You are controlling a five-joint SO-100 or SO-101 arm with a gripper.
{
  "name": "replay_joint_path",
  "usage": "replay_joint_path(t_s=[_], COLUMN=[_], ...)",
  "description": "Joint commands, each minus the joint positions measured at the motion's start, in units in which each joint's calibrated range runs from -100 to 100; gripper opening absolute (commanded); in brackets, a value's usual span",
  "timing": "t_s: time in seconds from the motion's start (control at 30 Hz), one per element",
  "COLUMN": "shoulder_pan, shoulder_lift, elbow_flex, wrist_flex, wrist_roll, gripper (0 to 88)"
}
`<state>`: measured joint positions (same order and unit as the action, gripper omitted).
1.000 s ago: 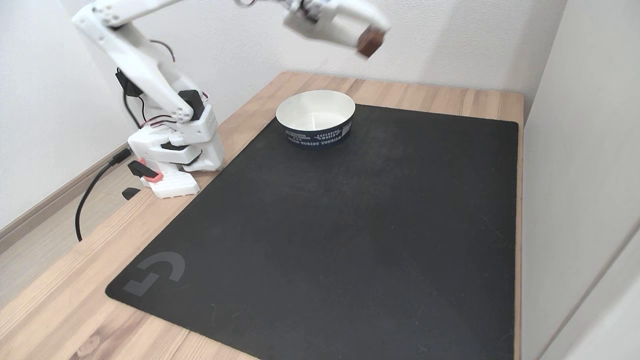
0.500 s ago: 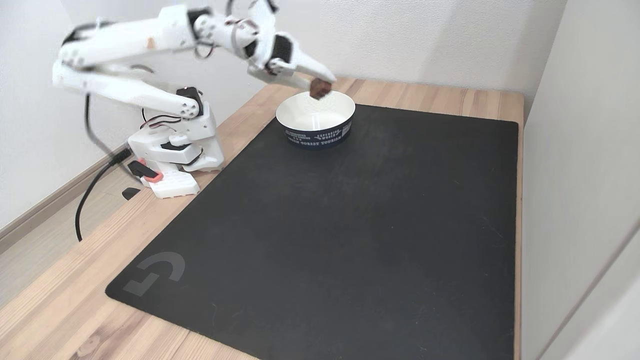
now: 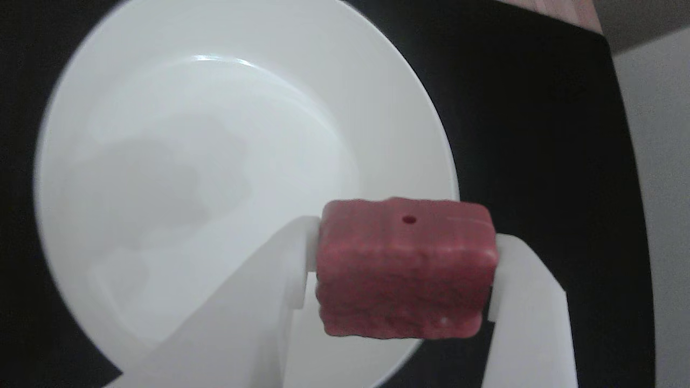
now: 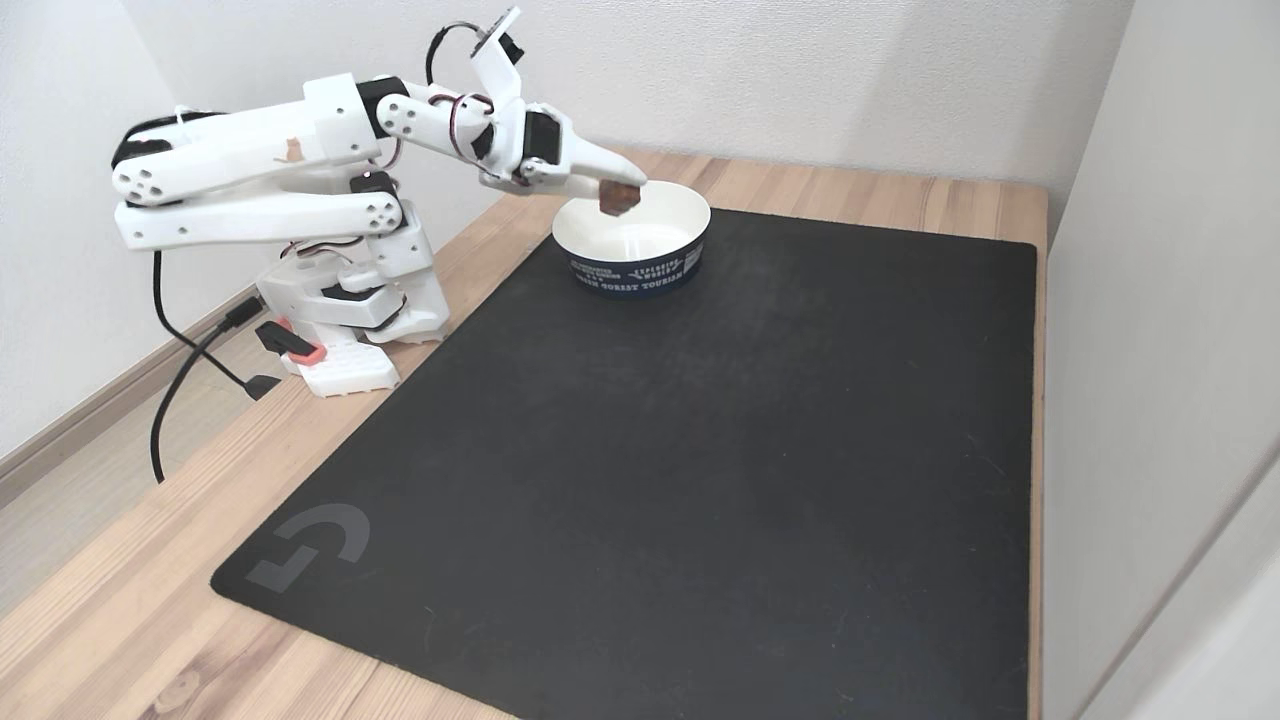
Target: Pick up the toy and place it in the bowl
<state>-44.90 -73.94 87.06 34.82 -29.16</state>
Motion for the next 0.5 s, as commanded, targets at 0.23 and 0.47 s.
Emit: replay_joint_path(t_s=[0.23, 0.47], shoulder_pan=[-3.32, -2.23], shoulder_lift=[-0.72, -0.88], elbow_flex=[0.23, -0.31], wrist_flex=[0.82, 0.06], wrist_roll=[0.30, -0.01], gripper=[27.5, 27.4])
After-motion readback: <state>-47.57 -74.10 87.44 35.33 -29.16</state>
